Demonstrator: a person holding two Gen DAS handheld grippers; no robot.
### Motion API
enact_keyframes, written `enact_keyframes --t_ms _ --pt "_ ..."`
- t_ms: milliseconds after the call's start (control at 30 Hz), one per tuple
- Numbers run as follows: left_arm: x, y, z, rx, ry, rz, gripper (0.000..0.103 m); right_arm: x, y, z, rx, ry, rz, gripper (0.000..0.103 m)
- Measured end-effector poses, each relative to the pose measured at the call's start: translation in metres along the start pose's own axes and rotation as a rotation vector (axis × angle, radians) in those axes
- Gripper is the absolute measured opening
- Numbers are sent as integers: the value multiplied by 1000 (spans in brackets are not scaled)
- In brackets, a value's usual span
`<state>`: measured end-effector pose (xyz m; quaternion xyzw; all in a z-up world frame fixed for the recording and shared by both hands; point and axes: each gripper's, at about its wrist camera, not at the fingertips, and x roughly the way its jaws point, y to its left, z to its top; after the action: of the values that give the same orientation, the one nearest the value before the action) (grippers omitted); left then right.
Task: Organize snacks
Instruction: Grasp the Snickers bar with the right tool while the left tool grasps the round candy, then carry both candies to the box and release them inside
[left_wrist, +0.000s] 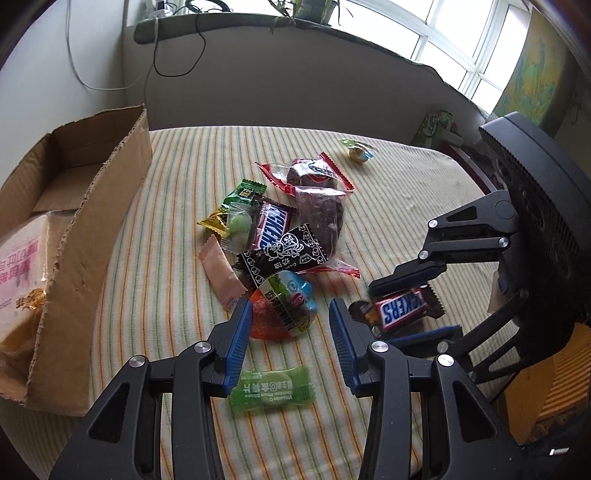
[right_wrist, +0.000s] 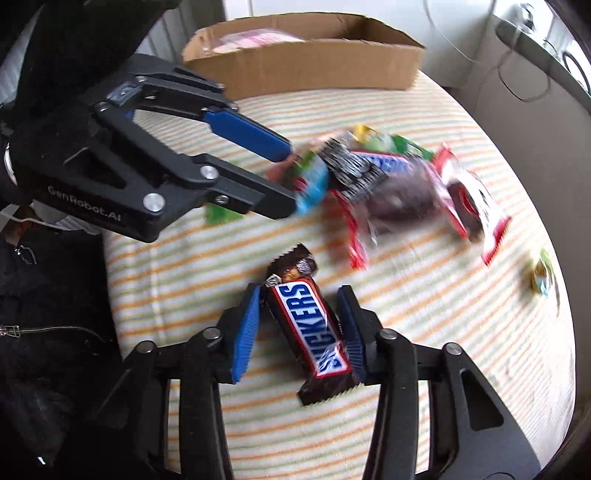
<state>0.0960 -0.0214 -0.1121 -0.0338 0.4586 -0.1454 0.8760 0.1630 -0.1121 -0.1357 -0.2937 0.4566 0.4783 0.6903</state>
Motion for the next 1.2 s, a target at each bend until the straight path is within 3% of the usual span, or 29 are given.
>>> enact_keyframes --t_ms 233,333,533,667,833,1200 --pt "16 -8 0 40 11 76 43 -9 -13 -11 92 -19 3 41" --pt "17 -11 -1 64 10 102 43 -12 -11 -16 91 -23 5 46" --pt "16 -10 -3 84 -4 129 44 -15 3 -28 58 1 -42 48" --pt "17 -5 -3 61 -23 127 40 -17 2 -33 106 -14 -60 48" --pt "14 -6 -3 57 -25 124 37 -28 -1 -49 186 -43 -83 30" --pt "-2 -10 -4 25 -57 50 36 -56 -14 -84 309 -107 -97 30"
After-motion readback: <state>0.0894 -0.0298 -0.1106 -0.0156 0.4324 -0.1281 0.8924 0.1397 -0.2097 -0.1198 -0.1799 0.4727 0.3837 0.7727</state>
